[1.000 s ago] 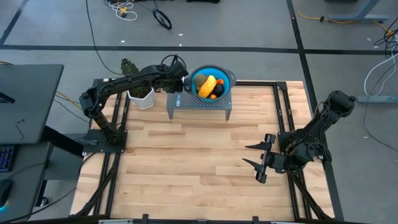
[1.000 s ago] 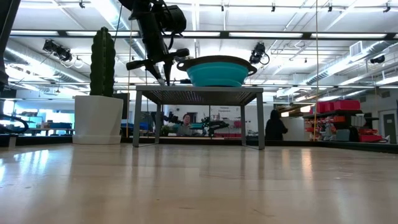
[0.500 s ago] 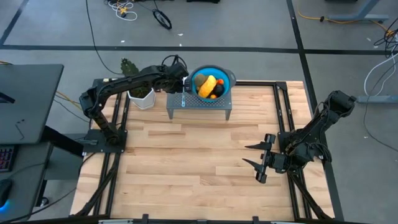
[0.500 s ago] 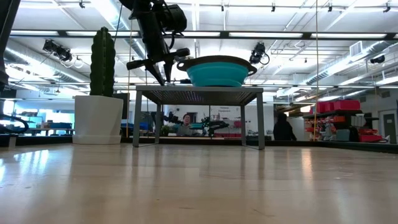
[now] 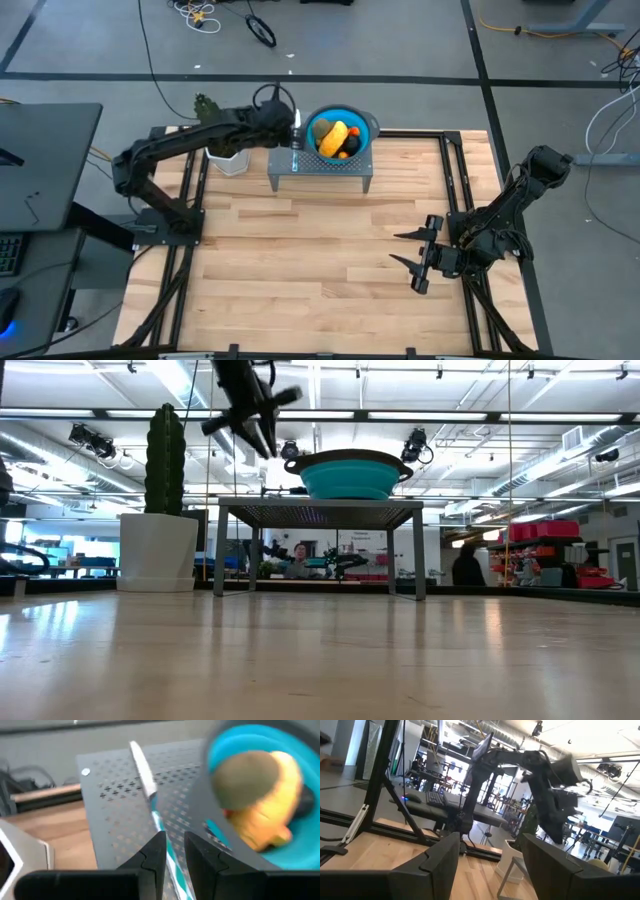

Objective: Pick & Place Fruit
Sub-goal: Return to Home Position

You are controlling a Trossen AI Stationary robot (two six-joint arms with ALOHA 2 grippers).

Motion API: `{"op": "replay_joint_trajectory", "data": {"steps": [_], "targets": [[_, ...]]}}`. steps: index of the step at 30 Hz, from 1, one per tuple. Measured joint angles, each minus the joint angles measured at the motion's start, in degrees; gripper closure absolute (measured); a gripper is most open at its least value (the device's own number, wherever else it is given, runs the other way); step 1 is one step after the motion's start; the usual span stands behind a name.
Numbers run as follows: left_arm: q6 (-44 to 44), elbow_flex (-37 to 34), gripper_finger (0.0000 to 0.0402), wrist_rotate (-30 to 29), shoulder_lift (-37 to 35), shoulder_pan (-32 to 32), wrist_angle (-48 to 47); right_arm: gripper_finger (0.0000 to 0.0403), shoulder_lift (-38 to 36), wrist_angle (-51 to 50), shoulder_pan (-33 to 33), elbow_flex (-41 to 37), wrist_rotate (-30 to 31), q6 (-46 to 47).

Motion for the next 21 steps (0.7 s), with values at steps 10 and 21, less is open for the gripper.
{"op": "replay_joint_trajectory", "data": {"steps": [10,21], "targets": [[10.76,0.07,0.0325,-8.54,-2.64,-13.77,6.07,0.0179,0.0,-0.01,1.16,0.0,6.12,1.74],[17.0,0.07,0.0325,-21.82,-2.57,-29.79,11.55,0.0179,-0.02,-1.6,1.16,0.0,14.58,1.73]]}}
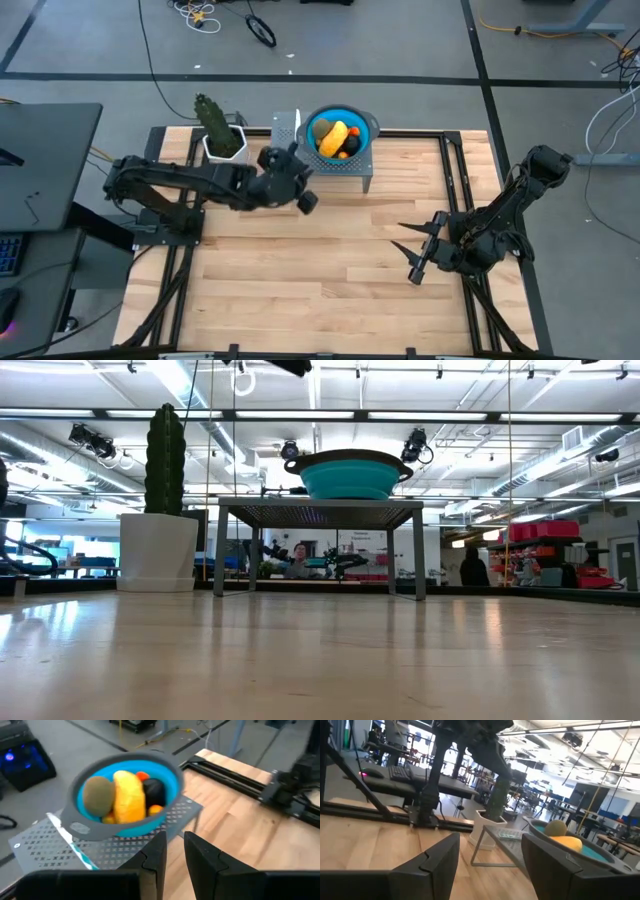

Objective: Pick & Place Fruit
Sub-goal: Return to Home Position

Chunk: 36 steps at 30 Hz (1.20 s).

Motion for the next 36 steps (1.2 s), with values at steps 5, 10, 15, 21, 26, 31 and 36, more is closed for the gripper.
{"op": "replay_joint_trajectory", "data": {"steps": [5,10,15,21,26,31,36], "targets": [[-2.57,-0.04,0.0325,-1.35,0.24,-4.53,0.1,0.0179,-0.01,-0.5,-0.28,0.0,-0.07,0.01],[1.63,-2.63,0.0325,-7.32,0.22,-10.92,6.56,0.0179,0.02,-1.47,-0.26,0.0,-0.16,2.62],[8.48,-8.42,0.0325,-8.93,0.26,-15.63,20.09,0.0179,0.02,-2.85,-0.29,0.0,-2.74,6.74],[21.6,-17.93,0.0325,11.78,0.28,-16.08,45.1,0.0179,-0.01,-5.38,-2.2,0.0,-5.19,9.74],[28.38,-26.11,0.0325,21.49,0.27,-15.55,68.19,0.0179,0.02,-12.15,-5.24,0.0,-11.13,17.45],[29.97,-28.57,0.0325,19.27,0.28,-14.6,71.64,0.0179,0.02,-16.65,-8.76,0.0,-18.94,23.71],[29.35,-28.5,0.0325,21.53,0.26,-14.71,70.16,0.0179,0.02,-19.63,-13.61,0.0,-26.54,28.68]]}}
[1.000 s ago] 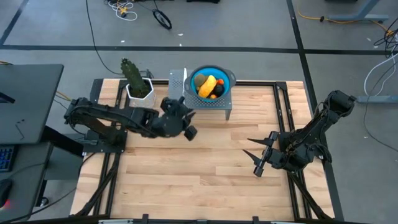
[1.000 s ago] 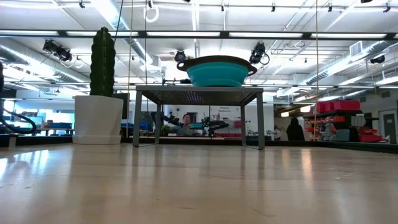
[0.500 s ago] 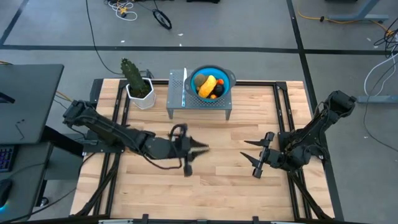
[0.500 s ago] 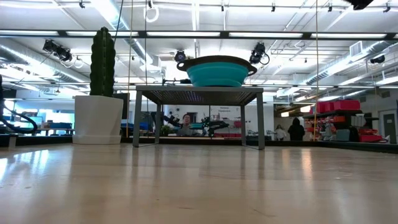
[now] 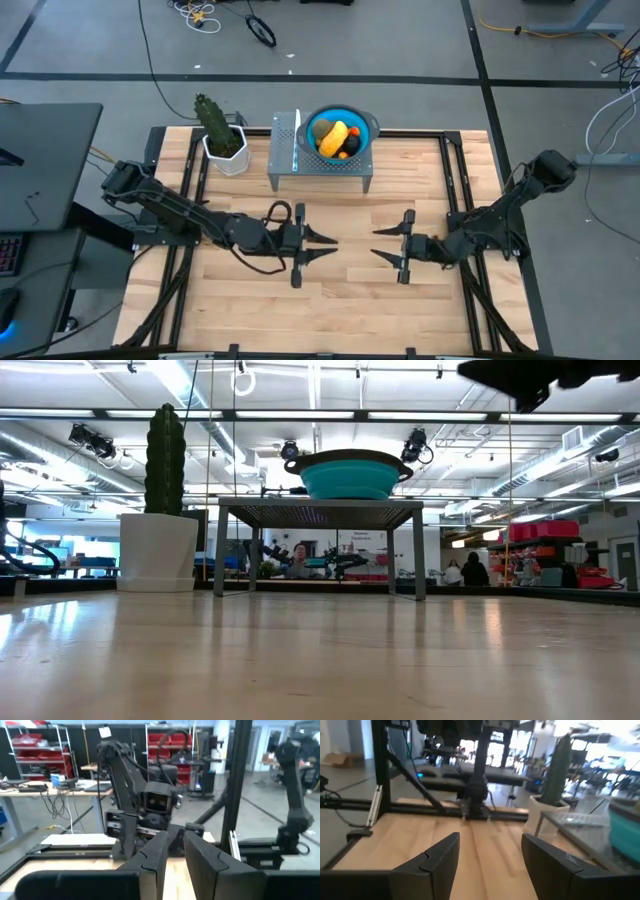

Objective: Pick & Place Fruit
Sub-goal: Return to Home Position

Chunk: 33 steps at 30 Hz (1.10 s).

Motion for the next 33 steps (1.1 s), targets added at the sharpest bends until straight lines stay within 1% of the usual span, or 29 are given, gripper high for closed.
{"op": "replay_joint_trajectory", "data": {"steps": [4,6,12,14,18,20,24,26,28,31,33], "targets": [[0.13,0.0,0.0325,0.03,0.0,0.2,-2.53,0.0179,0.0,-3.29,-4.34,0.02,-6.92,4.41],[1.03,0.02,0.0325,0.04,0.0,0.64,-3.58,0.0179,0.0,-6.45,-5.76,0.5,-9.65,6.2],[5.67,0.02,0.0325,1.21,0.0,3.72,-5.25,0.0179,0.02,-20.7,-10.5,6.72,-11.08,7.33],[5.5,0.02,0.0325,2.45,0.0,5.33,-5.33,0.0179,0.02,-22.2,-12.81,8.51,-12.68,7.31],[2.76,0.02,0.0325,3.95,0.0,7.59,-5.99,0.0179,0.02,-22.51,-16.05,10.07,-18.32,6.91],[2.25,0.02,0.0325,4.93,0.0,8.02,-6.99,0.0179,0.0,-22.52,-16.52,10.19,-17.96,6.52],[0.52,0.02,0.0325,4.53,0.0,7.81,-8.62,0.0179,-0.92,-24.65,-15.54,10.19,-11.05,7.54],[0.22,0.02,0.0325,4.21,0.0,7.49,-8.61,0.0179,-1.09,-25.49,-14.39,10.19,-9.46,9.4],[0.15,0.03,0.0329,3.94,0.61,7.39,-7.92,0.0179,-1.15,-25.03,-13.4,10.19,-10.01,10.78],[0.01,0.0,0.0339,4.5,2.34,7.46,-6.63,0.0185,-1.16,-24.38,-13.13,10.19,-14.74,12.64],[-0.13,0.04,0.0348,6.26,3.69,7.82,-4.33,0.0198,-1.39,-24.55,-13.8,10.19,-17.56,14.26]]}}
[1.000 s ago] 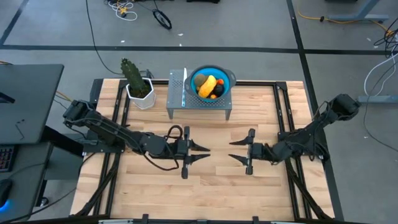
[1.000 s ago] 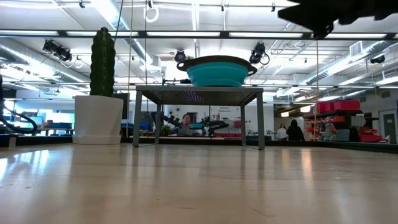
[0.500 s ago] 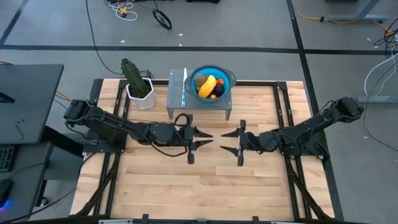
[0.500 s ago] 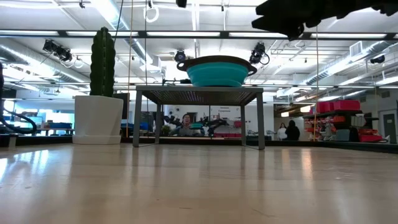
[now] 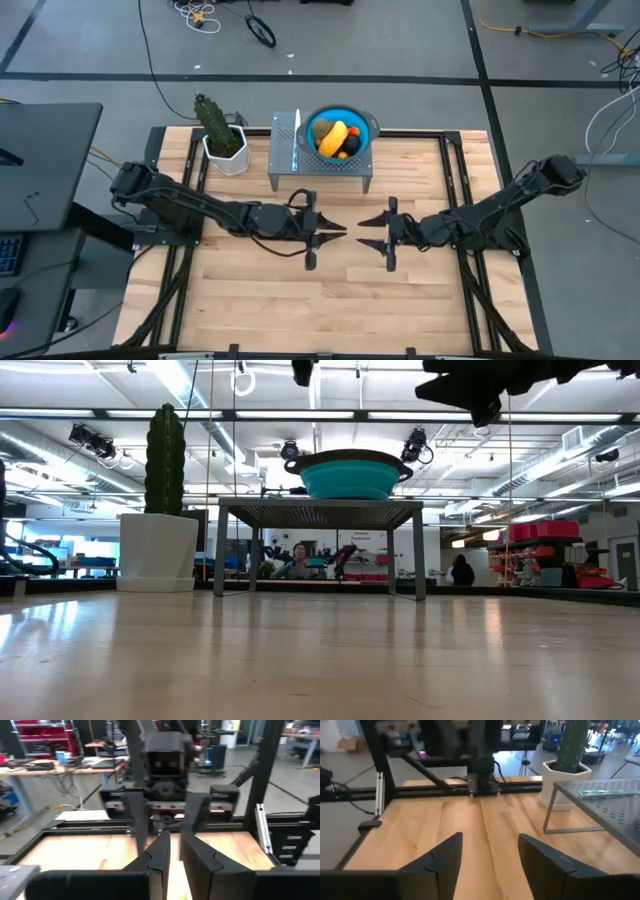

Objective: Pick & Place Fruit
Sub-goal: Return to Home Position

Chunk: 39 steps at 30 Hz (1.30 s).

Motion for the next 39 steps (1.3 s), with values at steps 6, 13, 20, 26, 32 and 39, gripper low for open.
{"op": "replay_joint_trajectory", "data": {"steps": [6,13,20,26,32,39], "targets": [[-1.85,0.0,0.0375,2.35,2.02,0.95,0.7,0.0257,-0.42,-0.26,-4.45,0.02,-2.91,0.13],[0.65,0.0,0.0395,2.74,1.58,1.8,1.16,0.0299,-0.42,-0.78,-7.78,0.02,-8.49,-1.01],[-2.17,-7.39,0.0392,7.24,2.22,4.55,13.65,0.031,-1.98,-1.72,-7.76,0.02,-7.54,-3.17],[-6.12,-15.92,0.0393,17.25,1.6,7.26,31.83,0.0326,-5.46,-3.04,-7.76,0.06,-9.45,-4.43],[-6.33,-20.14,0.0396,17.1,-0.98,7.98,33.67,0.0353,-5.84,-5.89,-7.76,0.07,-10.08,-4.41],[-3.51,-27.02,0.0392,10.54,-14.54,6.6,24.83,0.036,-11.26,-14.06,-7.42,0.07,-8.87,-2.16]]}}
